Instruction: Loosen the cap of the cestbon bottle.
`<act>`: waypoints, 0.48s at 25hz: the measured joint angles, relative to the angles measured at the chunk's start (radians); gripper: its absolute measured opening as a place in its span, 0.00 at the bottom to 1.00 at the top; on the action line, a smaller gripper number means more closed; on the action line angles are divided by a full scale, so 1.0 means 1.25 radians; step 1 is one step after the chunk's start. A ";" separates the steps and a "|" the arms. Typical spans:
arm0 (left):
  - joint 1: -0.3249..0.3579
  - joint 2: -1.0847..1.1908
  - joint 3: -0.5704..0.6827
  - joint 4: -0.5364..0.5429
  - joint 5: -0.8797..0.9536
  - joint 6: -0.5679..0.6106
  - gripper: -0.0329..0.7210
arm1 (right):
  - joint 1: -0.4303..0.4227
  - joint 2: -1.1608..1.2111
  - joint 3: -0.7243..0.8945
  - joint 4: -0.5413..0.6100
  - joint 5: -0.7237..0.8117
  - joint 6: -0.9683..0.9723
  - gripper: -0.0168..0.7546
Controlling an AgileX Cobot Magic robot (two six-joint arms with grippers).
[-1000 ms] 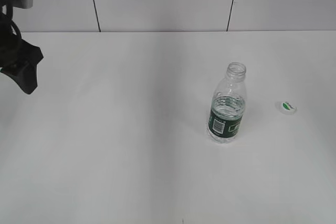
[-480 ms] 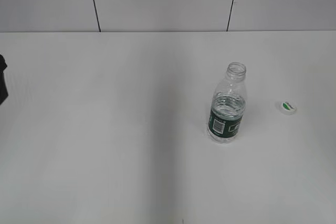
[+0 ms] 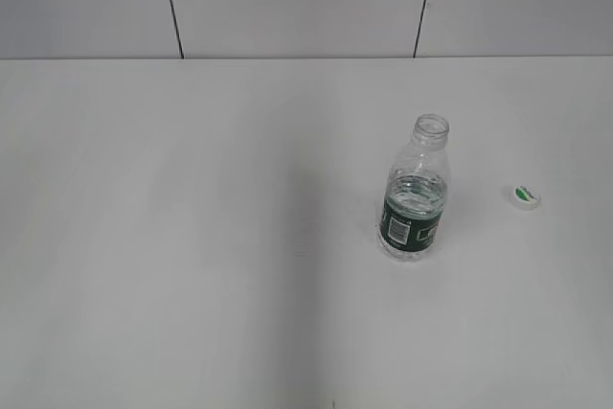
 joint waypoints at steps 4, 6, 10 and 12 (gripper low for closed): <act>0.000 -0.078 0.057 -0.001 0.001 0.000 0.75 | 0.000 -0.096 0.039 0.000 0.000 0.036 0.78; 0.000 -0.117 0.086 -0.001 0.001 0.000 0.75 | 0.000 -0.140 0.063 0.000 0.001 0.046 0.78; 0.000 -0.203 0.134 -0.002 0.001 0.000 0.75 | 0.000 -0.216 0.120 0.000 0.001 0.054 0.78; 0.000 -0.248 0.157 -0.002 0.001 0.000 0.75 | 0.000 -0.243 0.152 -0.001 0.001 0.057 0.78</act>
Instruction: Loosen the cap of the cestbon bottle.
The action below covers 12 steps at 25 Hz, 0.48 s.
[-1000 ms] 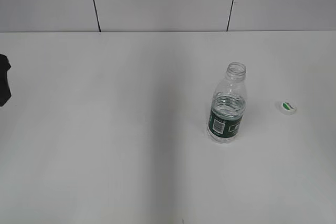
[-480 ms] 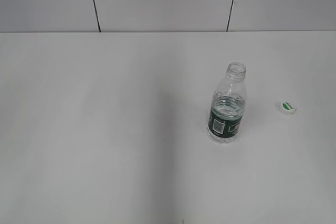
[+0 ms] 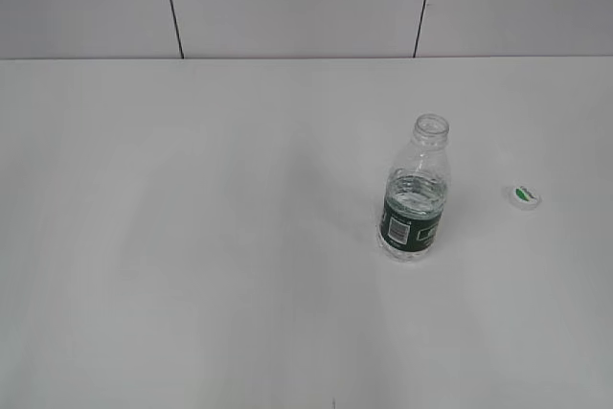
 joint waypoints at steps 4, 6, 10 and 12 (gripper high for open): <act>0.000 -0.121 0.048 0.000 0.001 0.000 0.75 | 0.000 -0.051 0.070 0.001 0.001 0.002 0.78; 0.000 -0.167 0.072 0.000 0.001 0.000 0.75 | 0.000 -0.072 0.097 0.003 0.001 0.002 0.78; 0.000 -0.249 0.109 0.000 0.001 0.000 0.75 | 0.000 -0.091 0.126 0.011 0.001 0.002 0.78; 0.000 -0.279 0.124 -0.002 -0.001 0.000 0.75 | 0.000 -0.097 0.129 0.013 0.001 0.002 0.78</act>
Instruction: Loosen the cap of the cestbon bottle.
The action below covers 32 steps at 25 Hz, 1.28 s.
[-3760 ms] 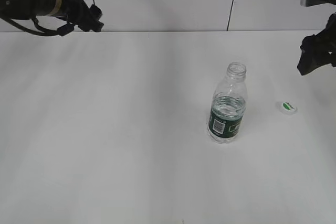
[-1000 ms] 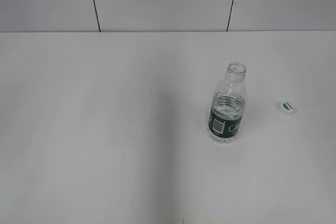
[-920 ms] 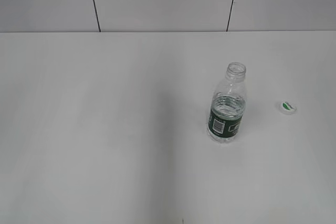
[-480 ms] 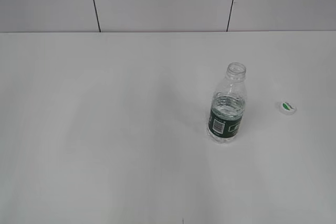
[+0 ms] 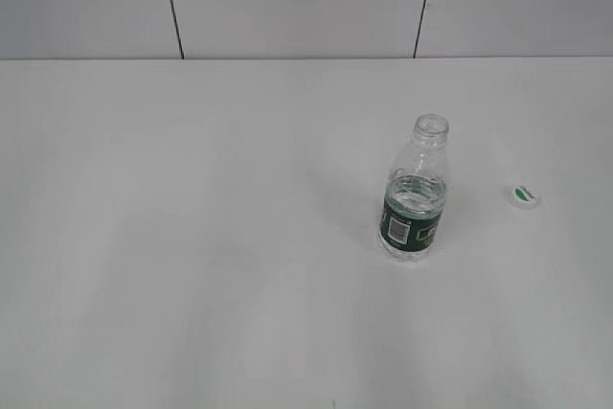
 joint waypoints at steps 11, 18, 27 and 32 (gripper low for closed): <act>0.000 -0.086 0.078 -0.065 -0.111 0.000 0.75 | 0.000 -0.089 0.001 0.010 0.001 0.000 0.78; 0.000 -0.102 0.083 -0.065 -0.122 0.000 0.75 | 0.000 -0.176 0.001 0.022 0.001 0.000 0.78; 0.000 -0.216 0.083 -0.067 -0.122 0.000 0.75 | 0.000 -0.269 0.001 0.035 0.001 0.000 0.78; 0.000 -0.307 0.083 -0.067 -0.122 0.000 0.75 | 0.000 -0.269 0.003 0.042 0.001 0.000 0.78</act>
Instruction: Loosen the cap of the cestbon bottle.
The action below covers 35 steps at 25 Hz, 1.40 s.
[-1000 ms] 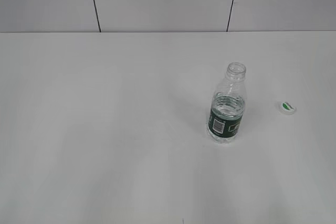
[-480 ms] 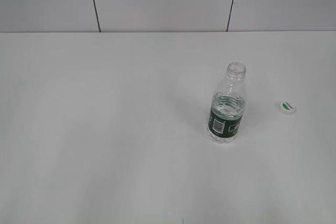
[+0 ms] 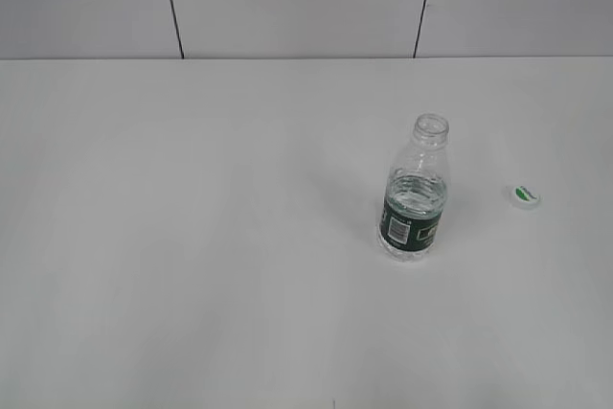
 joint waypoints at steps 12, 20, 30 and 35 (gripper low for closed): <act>0.000 -0.111 0.000 0.003 0.001 0.001 0.75 | 0.000 0.000 0.038 -0.013 -0.073 -0.007 0.78; 0.000 -0.111 0.000 0.003 0.001 0.001 0.75 | 0.000 0.000 0.040 -0.023 -0.086 -0.009 0.78; 0.000 -0.111 0.000 0.003 0.001 0.001 0.75 | 0.000 0.000 0.045 -0.064 -0.097 0.021 0.78; 0.016 -0.112 0.000 0.003 0.001 0.001 0.75 | 0.000 0.000 0.045 -0.067 -0.098 0.027 0.78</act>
